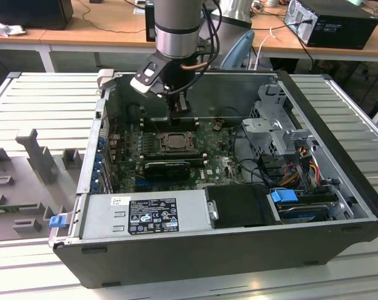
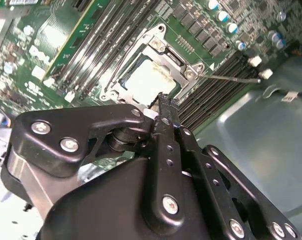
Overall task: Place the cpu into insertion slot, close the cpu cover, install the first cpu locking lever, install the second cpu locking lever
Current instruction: 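Install the first cpu locking lever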
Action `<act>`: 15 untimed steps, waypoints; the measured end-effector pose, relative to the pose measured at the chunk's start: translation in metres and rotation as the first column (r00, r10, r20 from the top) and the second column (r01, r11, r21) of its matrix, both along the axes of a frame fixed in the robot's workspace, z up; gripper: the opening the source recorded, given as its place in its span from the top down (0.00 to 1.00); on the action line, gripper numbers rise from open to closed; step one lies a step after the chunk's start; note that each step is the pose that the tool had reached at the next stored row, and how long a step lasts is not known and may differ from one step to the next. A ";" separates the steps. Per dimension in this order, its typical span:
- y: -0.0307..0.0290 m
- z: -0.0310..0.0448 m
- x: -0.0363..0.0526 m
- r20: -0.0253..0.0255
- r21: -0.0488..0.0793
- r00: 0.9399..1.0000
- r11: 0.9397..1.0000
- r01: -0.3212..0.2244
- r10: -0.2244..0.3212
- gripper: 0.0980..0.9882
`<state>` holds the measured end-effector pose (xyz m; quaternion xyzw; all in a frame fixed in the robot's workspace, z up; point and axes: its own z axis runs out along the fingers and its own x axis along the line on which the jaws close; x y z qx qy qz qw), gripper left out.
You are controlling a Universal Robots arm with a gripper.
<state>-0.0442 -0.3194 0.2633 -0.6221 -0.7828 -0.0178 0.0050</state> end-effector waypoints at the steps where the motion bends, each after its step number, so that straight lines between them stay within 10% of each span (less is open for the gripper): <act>1: 0.0000 0.0000 0.0000 0.000 0.000 1.000 1.000 -0.019 0.019 0.99; 7: 0.0003 -0.0004 0.0001 0.000 0.000 0.996 0.996 -0.085 0.085 0.99; 15: 0.0003 -0.0004 0.0000 0.000 0.000 0.952 0.952 -0.305 0.305 0.99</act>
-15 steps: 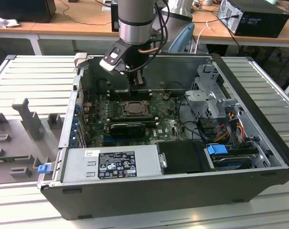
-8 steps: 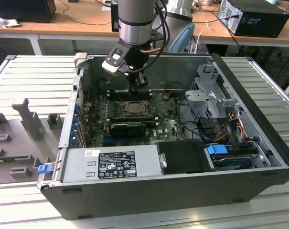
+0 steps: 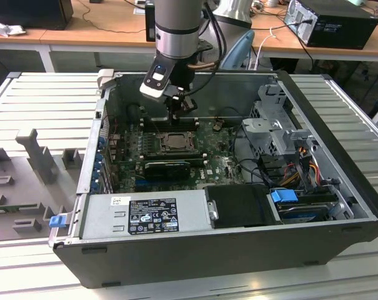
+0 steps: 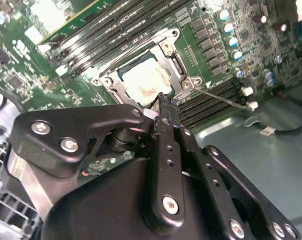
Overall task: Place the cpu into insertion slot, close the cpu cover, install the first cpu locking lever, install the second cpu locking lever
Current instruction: 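Install the first cpu locking lever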
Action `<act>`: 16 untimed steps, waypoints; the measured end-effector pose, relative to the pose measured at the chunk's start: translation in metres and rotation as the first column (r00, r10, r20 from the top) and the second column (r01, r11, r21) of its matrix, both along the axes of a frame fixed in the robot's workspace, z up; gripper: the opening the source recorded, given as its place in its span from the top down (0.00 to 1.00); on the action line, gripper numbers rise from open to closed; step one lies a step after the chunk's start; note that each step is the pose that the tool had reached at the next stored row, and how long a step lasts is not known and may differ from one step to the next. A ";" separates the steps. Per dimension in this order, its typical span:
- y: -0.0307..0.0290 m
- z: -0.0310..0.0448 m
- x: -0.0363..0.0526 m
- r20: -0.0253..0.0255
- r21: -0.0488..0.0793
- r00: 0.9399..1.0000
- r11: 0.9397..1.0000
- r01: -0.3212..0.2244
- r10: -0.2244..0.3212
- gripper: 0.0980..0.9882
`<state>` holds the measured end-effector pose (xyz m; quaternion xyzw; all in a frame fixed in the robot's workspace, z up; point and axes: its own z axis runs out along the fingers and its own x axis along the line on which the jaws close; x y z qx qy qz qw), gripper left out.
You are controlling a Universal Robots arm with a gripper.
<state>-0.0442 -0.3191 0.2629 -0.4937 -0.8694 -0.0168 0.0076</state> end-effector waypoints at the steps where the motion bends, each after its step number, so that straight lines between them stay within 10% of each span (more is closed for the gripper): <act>1: 0.0000 0.0000 0.0000 0.000 0.000 1.000 1.000 -0.029 0.029 0.99; 11: 0.0000 -0.0001 0.0000 0.000 -0.001 0.983 0.983 -0.186 0.186 0.99; 16: 0.0000 -0.0001 0.0000 0.002 -0.006 0.962 0.962 -0.273 0.273 0.99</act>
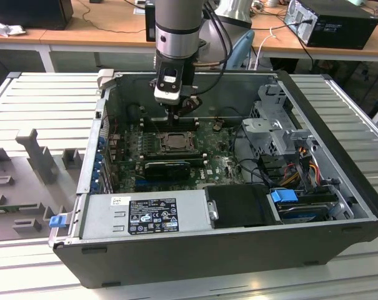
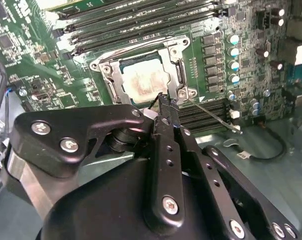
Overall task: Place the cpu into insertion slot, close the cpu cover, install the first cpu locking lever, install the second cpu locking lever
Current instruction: 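Install the first cpu locking lever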
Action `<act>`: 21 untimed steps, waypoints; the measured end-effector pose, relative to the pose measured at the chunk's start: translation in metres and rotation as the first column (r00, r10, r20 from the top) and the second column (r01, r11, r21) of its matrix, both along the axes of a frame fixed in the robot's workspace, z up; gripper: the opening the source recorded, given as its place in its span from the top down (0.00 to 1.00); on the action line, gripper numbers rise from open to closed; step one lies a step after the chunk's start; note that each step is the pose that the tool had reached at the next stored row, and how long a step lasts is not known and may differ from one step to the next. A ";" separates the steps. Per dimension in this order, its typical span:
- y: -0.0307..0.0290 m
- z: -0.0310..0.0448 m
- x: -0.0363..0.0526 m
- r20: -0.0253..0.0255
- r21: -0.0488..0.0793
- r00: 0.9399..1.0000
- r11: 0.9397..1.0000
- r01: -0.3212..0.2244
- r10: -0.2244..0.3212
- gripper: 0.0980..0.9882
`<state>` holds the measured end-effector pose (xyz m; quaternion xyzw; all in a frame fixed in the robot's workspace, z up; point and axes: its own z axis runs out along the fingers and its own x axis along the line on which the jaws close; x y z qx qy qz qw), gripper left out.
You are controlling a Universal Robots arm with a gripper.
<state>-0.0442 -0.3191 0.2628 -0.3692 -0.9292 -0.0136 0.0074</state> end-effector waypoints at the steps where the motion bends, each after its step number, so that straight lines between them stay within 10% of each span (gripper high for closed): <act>1: 0.0000 -0.0001 0.0000 0.002 -0.001 1.000 1.000 -0.022 0.022 0.99; 12: 0.0000 -0.0004 0.0000 0.007 -0.007 0.979 0.979 -0.205 0.205 0.99; 21: 0.0000 -0.0004 0.0000 0.007 -0.007 0.935 0.935 -0.354 0.354 0.99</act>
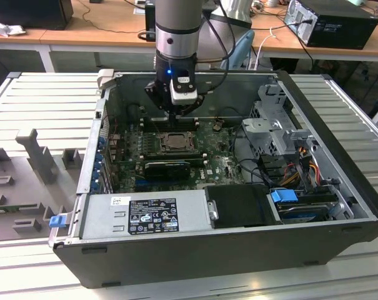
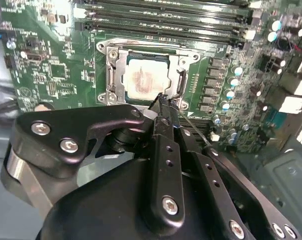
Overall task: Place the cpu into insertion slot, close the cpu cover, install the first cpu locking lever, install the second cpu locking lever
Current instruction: 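Install the first cpu locking lever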
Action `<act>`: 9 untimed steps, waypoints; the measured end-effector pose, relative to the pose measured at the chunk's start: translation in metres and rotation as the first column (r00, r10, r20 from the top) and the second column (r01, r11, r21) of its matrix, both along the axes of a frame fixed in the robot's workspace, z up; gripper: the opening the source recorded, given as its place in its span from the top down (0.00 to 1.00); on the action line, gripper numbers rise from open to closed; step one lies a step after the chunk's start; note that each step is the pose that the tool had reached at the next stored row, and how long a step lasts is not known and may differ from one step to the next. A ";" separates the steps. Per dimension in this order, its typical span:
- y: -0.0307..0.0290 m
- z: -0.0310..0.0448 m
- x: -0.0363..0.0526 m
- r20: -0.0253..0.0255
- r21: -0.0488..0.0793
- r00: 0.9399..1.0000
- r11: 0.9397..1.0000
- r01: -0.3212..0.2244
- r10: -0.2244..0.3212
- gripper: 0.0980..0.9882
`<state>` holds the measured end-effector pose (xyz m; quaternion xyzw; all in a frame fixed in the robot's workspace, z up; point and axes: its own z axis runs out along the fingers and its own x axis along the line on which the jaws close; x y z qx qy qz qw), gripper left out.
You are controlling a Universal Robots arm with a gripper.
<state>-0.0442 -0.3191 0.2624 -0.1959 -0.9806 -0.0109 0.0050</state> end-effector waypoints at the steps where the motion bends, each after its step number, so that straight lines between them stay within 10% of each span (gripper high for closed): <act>1: 0.0000 0.0000 0.0000 0.000 0.000 1.000 1.000 -0.015 0.015 0.99; 9: 0.0000 0.0000 0.0000 0.000 0.000 0.992 0.992 -0.123 0.123 0.99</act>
